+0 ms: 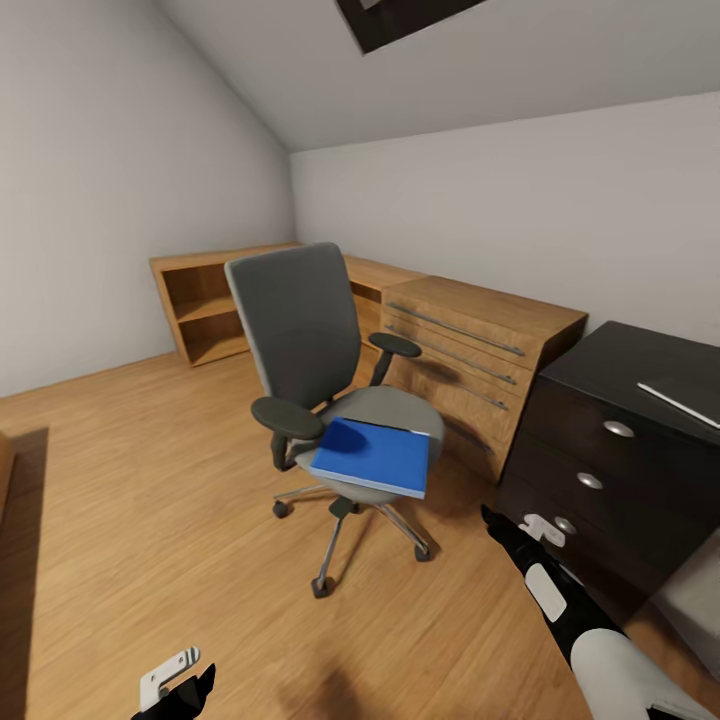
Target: In the bedroom, organize the workspace by keeping the computer under the desk, ensuring the monitor is on the desk, placing the keyboard on the desk next to the monitor, placing the mouse on the desk next to the keyboard, moving the folder from the swivel chair onto the desk next to the mouse, stacking the notebook on top of the folder with the pen on top of the notebook, and positioning the swivel chair next to the desk.
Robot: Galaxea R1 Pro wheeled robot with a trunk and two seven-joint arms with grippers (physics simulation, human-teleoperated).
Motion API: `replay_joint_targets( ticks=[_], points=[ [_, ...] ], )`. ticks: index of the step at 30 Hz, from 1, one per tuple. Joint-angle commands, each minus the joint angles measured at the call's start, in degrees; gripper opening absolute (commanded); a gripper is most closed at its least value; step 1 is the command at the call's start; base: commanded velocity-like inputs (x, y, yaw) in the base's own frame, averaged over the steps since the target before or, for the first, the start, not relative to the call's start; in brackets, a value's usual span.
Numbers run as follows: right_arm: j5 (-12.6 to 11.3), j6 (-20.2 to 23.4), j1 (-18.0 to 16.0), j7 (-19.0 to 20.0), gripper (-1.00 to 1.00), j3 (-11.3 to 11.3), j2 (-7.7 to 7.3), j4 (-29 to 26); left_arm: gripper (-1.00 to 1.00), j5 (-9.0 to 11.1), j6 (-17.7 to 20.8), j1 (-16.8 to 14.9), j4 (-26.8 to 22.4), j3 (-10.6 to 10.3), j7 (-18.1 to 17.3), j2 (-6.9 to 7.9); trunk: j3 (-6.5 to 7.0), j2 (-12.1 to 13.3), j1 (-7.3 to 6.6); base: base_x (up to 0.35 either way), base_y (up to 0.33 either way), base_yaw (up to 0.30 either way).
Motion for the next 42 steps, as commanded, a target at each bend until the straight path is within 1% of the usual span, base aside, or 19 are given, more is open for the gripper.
replay_joint_targets(
  ticks=[1,9,14,22,36,42],
  points=[
    [-0.6,-0.1,-0.1,0.4,1.0,-0.2,0.02,0.1,1.0,0.6,0.1,0.0,-0.1,-0.1,0.1,0.0,-0.05,0.0,-0.01,0.0,0.0,-0.062],
    [-0.4,-0.1,-0.1,0.5,1.0,-0.2,0.06,0.3,1.0,0.6,0.1,0.0,-0.1,-0.1,0.1,-0.04,-0.06,0.0,-0.01,0.0,0.01,-0.017],
    [-0.5,-0.4,-0.1,0.5,1.0,-0.2,0.11,1.1,1.0,0.6,0.1,0.0,-0.1,-0.1,0.2,-0.02,-0.06,0.0,-0.01,0.085,0.202,-0.026],
    [-0.6,-0.3,-0.1,0.5,1.0,-0.2,0.0,1.1,1.0,0.6,0.1,0.0,-0.1,-0.1,0.1,-0.04,-0.06,0.0,-0.01,0.189,0.197,-0.231],
    [-0.6,-0.3,-0.1,0.5,1.0,-0.2,0.02,1.1,1.0,0.5,0.1,0.0,-0.1,-0.1,0.1,-0.05,-0.06,0.0,-0.01,0.008,0.008,-0.253],
    [-0.6,-0.3,-0.1,0.5,1.0,-0.2,0.05,1.1,1.0,0.5,0.1,0.0,-0.1,-0.1,0.1,0.02,-0.06,0.0,-0.01,-0.113,0.052,-0.055]
  ],
)
